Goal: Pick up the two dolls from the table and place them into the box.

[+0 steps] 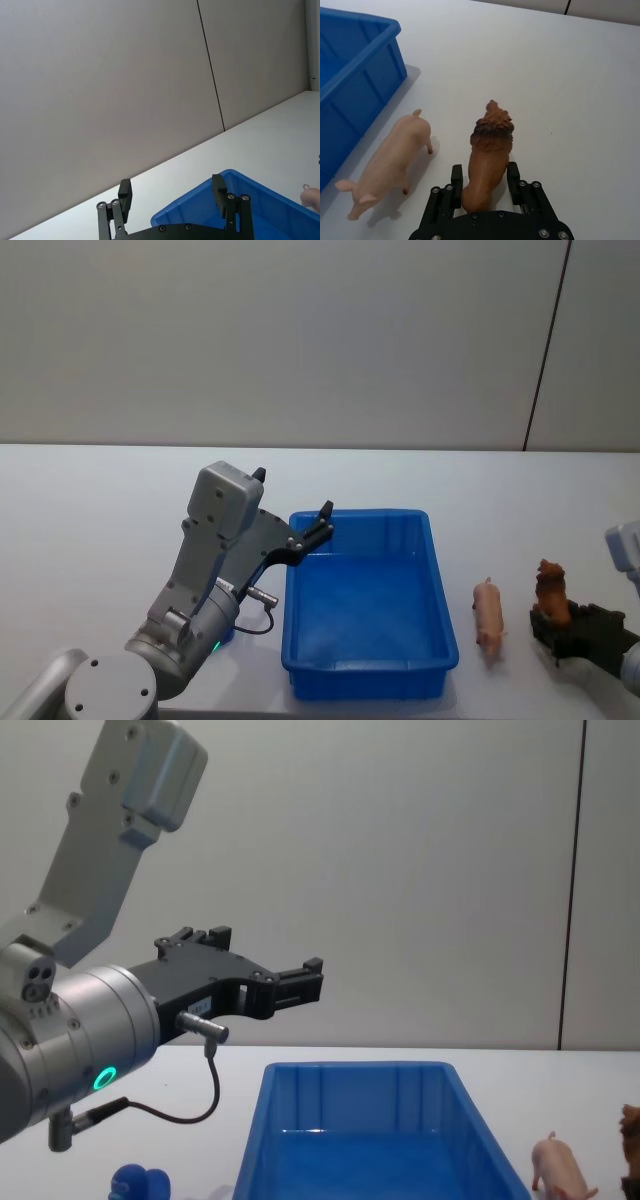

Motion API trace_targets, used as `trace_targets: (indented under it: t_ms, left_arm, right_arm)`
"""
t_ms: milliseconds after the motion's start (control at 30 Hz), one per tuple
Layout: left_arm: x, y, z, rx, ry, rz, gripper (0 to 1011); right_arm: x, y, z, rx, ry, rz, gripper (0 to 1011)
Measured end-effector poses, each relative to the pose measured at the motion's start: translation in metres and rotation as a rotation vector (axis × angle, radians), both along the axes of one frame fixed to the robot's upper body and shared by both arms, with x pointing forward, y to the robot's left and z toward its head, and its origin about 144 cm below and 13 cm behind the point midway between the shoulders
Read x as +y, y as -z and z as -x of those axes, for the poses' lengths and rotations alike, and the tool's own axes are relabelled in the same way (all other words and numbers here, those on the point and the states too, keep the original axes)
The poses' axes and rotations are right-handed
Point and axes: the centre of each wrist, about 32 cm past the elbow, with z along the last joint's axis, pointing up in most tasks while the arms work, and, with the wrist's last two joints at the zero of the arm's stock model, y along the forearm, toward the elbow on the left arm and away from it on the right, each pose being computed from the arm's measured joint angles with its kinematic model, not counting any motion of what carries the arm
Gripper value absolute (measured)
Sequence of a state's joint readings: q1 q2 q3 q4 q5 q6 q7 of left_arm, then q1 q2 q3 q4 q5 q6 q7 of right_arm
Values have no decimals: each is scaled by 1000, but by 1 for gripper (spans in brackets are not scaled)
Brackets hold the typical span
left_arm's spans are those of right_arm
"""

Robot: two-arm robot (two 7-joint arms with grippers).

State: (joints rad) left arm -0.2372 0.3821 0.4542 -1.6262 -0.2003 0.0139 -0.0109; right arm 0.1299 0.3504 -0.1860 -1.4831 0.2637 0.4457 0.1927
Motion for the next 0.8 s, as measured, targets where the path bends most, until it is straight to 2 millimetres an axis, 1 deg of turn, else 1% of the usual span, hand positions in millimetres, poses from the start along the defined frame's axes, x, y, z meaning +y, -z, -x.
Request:
trace_targets:
  t_ms: [33, 100, 133, 167, 267, 533, 800]
  left_arm:
    - [0, 0, 0, 0, 0, 0, 1002]
    - [0, 0, 0, 0, 0, 0, 1001]
    - [0, 0, 0, 0, 0, 0, 1001]
    - [0, 0, 0, 0, 0, 0, 1001]
    - [0, 0, 0, 0, 0, 0, 1001]
    - [0, 0, 0, 0, 0, 0, 1001]
    - [0, 0, 0, 0, 0, 0, 1001]
  right_arm:
    - [0, 0, 0, -1, 1, -6, 561]
    - [-1, -1, -1, -11, 6, -22, 458]
    - [-1, -1, -1, -11, 6, -22, 458]
    - [-1, -2, -1, -18, 8, -30, 403]
    - [-1, -4, -2, -40, 12, -48, 355]
    - [1, -12, -2, -120, 11, -90, 350]
    - [8, -28, -3, -227, -22, -142, 350]
